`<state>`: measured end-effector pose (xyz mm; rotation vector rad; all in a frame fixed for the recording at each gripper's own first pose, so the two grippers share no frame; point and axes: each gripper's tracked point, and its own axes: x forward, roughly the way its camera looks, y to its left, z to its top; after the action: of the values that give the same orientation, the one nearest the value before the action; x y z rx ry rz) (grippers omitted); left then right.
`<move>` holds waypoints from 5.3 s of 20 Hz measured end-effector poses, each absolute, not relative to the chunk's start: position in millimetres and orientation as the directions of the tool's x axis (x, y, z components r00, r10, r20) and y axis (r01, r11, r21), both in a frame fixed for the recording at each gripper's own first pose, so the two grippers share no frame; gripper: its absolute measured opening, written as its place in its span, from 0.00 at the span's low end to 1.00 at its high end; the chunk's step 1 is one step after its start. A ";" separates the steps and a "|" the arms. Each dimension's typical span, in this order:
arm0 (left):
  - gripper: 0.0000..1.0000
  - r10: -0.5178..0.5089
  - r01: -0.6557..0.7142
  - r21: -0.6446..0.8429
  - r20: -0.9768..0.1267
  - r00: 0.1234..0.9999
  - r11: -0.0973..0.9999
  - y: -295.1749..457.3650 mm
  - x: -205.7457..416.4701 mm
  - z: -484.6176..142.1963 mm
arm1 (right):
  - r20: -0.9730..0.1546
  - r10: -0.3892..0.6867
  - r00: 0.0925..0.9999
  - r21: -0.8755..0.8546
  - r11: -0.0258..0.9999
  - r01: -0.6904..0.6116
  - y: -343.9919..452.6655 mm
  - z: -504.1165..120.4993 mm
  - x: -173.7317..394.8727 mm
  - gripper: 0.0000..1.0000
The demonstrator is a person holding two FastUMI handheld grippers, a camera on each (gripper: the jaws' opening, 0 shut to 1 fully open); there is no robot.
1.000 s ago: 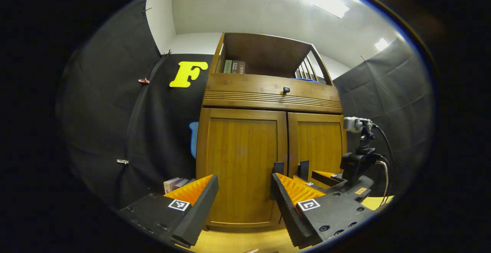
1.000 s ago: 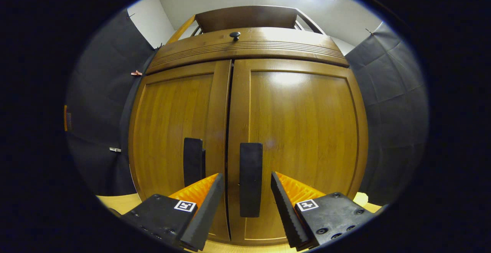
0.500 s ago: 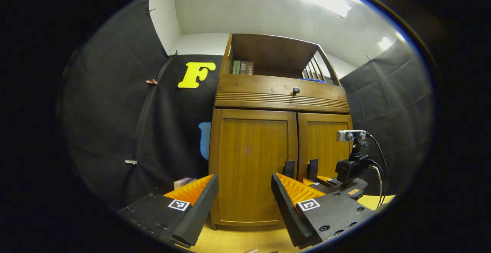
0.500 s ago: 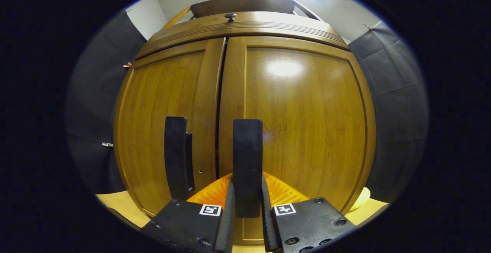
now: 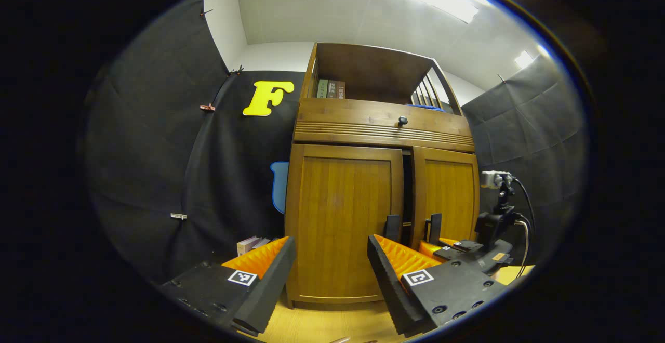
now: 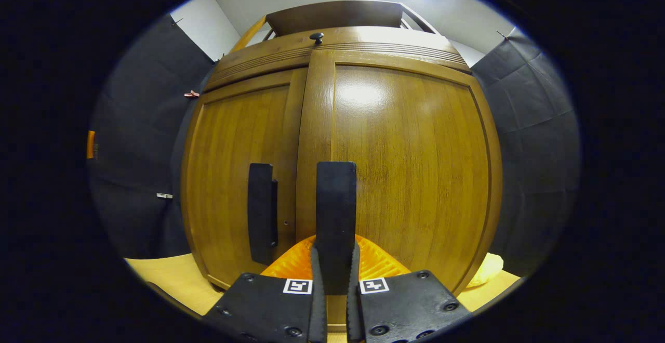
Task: Open the right door of the double-door shoe cabinet with the right hand, and open the left door with the left hand.
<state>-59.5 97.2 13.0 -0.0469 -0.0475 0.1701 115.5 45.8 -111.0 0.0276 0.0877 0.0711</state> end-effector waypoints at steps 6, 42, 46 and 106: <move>0.87 0.136 -0.134 -0.072 0.023 0.990 0.988 72.2 -60.9 8.2 | -0.097 0.151 0.984 0.052 0.988 -0.146 29.9 -95.2 64.1 0.18; 0.87 -0.054 0.054 -0.073 0.006 0.999 0.996 -76.1 8.9 -24.6 | -0.122 -0.082 0.989 -0.218 0.975 0.054 -167.2 -49.8 -71.4 0.16; 0.87 0.035 -0.035 0.012 0.011 0.999 0.999 -48.8 23.3 -30.3 | -0.135 -0.060 0.989 -0.188 0.982 0.034 -176.6 -48.7 -81.7 0.14; 0.29 0.044 -0.043 -0.039 0.018 0.999 0.998 40.1 6.3 -56.5 | -0.050 0.229 0.972 -0.078 0.970 -0.232 -52.9 -32.6 -120.9 0.94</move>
<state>6.3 40.1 -56.5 -0.0389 -0.0189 0.0436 -120.9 -52.9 -32.6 -0.0837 0.0410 0.2327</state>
